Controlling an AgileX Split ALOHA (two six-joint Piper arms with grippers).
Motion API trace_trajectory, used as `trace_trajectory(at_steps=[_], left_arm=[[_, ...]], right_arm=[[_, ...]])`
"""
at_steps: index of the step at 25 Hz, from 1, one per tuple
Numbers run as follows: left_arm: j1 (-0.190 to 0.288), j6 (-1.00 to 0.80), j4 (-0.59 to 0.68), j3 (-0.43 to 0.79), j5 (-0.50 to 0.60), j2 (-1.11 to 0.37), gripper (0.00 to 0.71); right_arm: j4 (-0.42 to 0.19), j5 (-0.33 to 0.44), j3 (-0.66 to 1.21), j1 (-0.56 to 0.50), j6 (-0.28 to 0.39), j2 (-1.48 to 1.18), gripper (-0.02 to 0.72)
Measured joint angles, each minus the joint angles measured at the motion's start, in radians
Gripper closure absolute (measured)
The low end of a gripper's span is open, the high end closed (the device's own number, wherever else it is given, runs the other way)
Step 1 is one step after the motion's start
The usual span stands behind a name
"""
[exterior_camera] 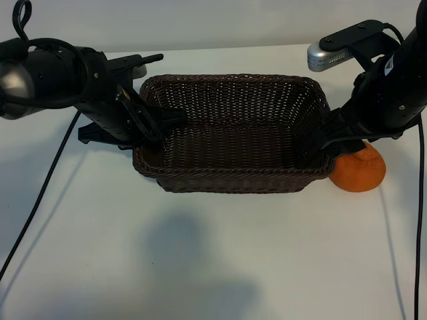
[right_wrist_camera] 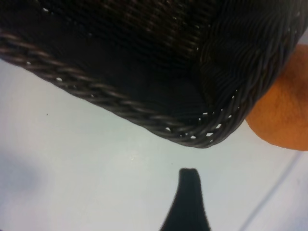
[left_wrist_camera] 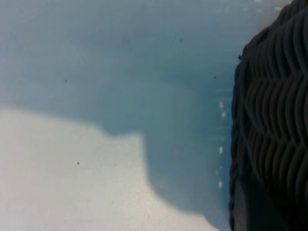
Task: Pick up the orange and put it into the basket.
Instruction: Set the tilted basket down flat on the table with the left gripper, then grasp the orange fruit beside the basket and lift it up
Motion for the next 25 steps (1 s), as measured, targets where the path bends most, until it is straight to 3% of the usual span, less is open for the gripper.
trace_trajectory(at_steps=[16, 18, 23, 25], left_arm=[[0.000, -0.043, 0.010, 0.000, 0.014, 0.000, 0.538], [0.000, -0.043, 0.028, 0.000, 0.033, 0.000, 0.479], [0.000, -0.043, 0.059, 0.000, 0.082, -0.002, 0.173], [0.000, -0.043, 0.075, -0.001, 0.100, -0.014, 0.083]], right_arm=[[0.000, 0.000, 0.000, 0.000, 0.000, 0.000, 0.133], [0.000, 0.001, 0.000, 0.000, 0.000, 0.000, 0.133], [0.000, 0.002, 0.000, 0.000, 0.000, 0.000, 0.133], [0.000, 0.003, 0.000, 0.000, 0.000, 0.000, 0.133]])
